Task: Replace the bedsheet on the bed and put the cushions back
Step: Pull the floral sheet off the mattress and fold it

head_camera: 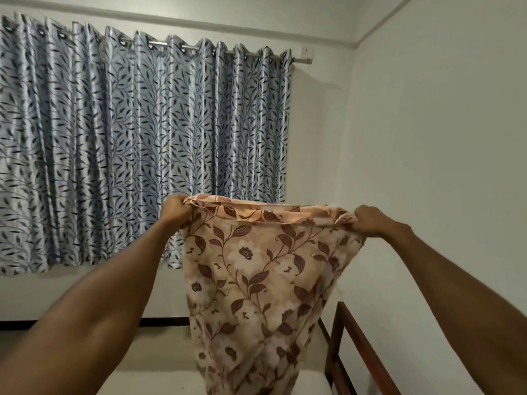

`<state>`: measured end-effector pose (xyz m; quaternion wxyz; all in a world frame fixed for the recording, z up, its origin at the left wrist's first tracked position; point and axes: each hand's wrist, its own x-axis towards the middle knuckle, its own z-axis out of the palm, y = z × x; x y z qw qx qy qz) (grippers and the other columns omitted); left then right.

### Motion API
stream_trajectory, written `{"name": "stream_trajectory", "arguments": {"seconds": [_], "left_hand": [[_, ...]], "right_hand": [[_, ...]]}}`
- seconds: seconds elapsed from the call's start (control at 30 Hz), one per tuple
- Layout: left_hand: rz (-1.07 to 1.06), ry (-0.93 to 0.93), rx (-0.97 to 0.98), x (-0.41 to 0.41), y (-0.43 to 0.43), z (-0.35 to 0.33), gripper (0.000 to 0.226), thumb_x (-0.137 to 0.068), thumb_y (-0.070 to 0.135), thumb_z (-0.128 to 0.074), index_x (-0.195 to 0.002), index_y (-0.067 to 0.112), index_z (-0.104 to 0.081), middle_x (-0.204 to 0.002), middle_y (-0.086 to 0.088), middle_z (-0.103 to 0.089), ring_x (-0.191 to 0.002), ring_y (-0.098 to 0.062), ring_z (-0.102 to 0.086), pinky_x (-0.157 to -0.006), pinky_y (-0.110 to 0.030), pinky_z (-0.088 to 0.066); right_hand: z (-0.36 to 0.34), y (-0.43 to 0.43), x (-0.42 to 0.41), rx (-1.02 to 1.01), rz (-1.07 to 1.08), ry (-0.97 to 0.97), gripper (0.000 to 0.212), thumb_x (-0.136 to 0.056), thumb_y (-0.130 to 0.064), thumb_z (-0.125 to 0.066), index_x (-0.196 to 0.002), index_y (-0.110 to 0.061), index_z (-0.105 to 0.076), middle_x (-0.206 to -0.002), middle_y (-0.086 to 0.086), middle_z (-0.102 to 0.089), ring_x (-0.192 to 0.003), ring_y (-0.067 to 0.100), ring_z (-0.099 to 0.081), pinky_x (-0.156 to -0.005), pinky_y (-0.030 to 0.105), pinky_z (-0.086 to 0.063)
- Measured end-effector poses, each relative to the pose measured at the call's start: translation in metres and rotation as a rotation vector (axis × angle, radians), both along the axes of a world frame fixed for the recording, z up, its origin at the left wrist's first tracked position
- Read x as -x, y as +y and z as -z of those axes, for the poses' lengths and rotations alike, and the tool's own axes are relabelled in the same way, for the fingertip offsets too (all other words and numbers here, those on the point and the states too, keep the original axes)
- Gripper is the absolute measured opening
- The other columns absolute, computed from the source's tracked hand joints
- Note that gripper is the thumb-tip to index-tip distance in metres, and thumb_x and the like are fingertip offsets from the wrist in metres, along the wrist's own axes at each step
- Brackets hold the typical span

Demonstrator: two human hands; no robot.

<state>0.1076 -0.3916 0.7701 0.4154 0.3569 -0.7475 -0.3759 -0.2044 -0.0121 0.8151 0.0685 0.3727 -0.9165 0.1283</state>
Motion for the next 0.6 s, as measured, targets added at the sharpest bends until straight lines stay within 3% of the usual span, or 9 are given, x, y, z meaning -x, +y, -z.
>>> {"name": "stream_trajectory", "arguments": {"seconds": [0.07, 0.2, 0.3, 0.43, 0.5, 0.6], "left_hand": [[0.050, 0.079, -0.058, 0.005, 0.003, -0.022, 0.018, -0.102, 0.011, -0.055, -0.098, 0.012, -0.073, -0.088, -0.023, -0.074, -0.062, -0.031, -0.067, -0.050, -0.033, -0.052], [0.051, 0.352, -0.140, 0.012, 0.024, -0.082, 0.012, -0.101, 0.008, -0.060, -0.096, 0.013, -0.070, -0.088, -0.014, -0.072, -0.066, -0.024, -0.069, -0.048, -0.033, -0.059], [0.011, 0.368, 0.057, 0.006, 0.024, -0.121, 0.012, -0.096, 0.008, -0.068, -0.093, 0.020, -0.070, -0.095, -0.012, -0.075, -0.080, -0.025, -0.074, -0.066, -0.040, -0.065], [-0.061, 0.226, 0.464, -0.008, 0.021, -0.160, 0.010, -0.086, 0.018, -0.078, -0.096, 0.017, -0.075, -0.089, -0.004, -0.075, -0.085, -0.027, -0.073, -0.072, -0.045, -0.063], [-0.033, 0.119, 0.532, -0.014, 0.022, -0.172, 0.012, -0.088, 0.017, -0.077, -0.100, 0.017, -0.075, -0.092, -0.003, -0.074, -0.086, -0.025, -0.072, -0.075, -0.045, -0.062], [-0.044, 0.092, 0.543, -0.027, 0.026, -0.185, 0.026, -0.078, 0.022, -0.086, -0.103, 0.016, -0.079, -0.094, -0.003, -0.077, -0.086, -0.019, -0.072, -0.074, -0.036, -0.062]], "right_hand": [[-0.012, -0.009, -0.002, 0.120, 0.146, 0.110, 0.017, -0.094, -0.028, -0.058, -0.097, -0.012, -0.063, -0.105, 0.014, -0.065, -0.094, 0.034, -0.065, -0.076, 0.034, -0.050], [-0.050, -0.026, -0.012, 0.403, 0.271, 0.143, 0.027, -0.091, -0.018, -0.055, -0.113, -0.009, -0.068, -0.116, 0.019, -0.067, -0.106, 0.042, -0.067, -0.087, 0.042, -0.054], [-0.094, -0.030, -0.011, 0.515, 0.302, 0.101, 0.028, -0.089, -0.023, -0.057, -0.111, -0.010, -0.069, -0.117, 0.019, -0.068, -0.108, 0.041, -0.067, -0.091, 0.043, -0.055], [-0.142, -0.040, 0.037, 0.909, 0.211, -0.334, 0.042, -0.063, -0.011, -0.066, -0.105, -0.009, -0.068, -0.109, 0.018, -0.069, -0.088, 0.036, -0.073, -0.073, 0.051, -0.064], [-0.154, -0.038, 0.023, 1.087, 0.119, -0.536, 0.035, -0.071, -0.001, -0.069, -0.104, -0.011, -0.066, -0.116, 0.021, -0.068, -0.075, 0.035, -0.073, -0.058, 0.045, -0.063], [-0.164, -0.034, -0.024, 1.364, 0.004, -0.709, 0.027, -0.091, 0.002, -0.067, -0.110, -0.017, -0.064, -0.103, 0.015, -0.068, -0.075, 0.029, -0.069, -0.043, 0.041, -0.059]]}}
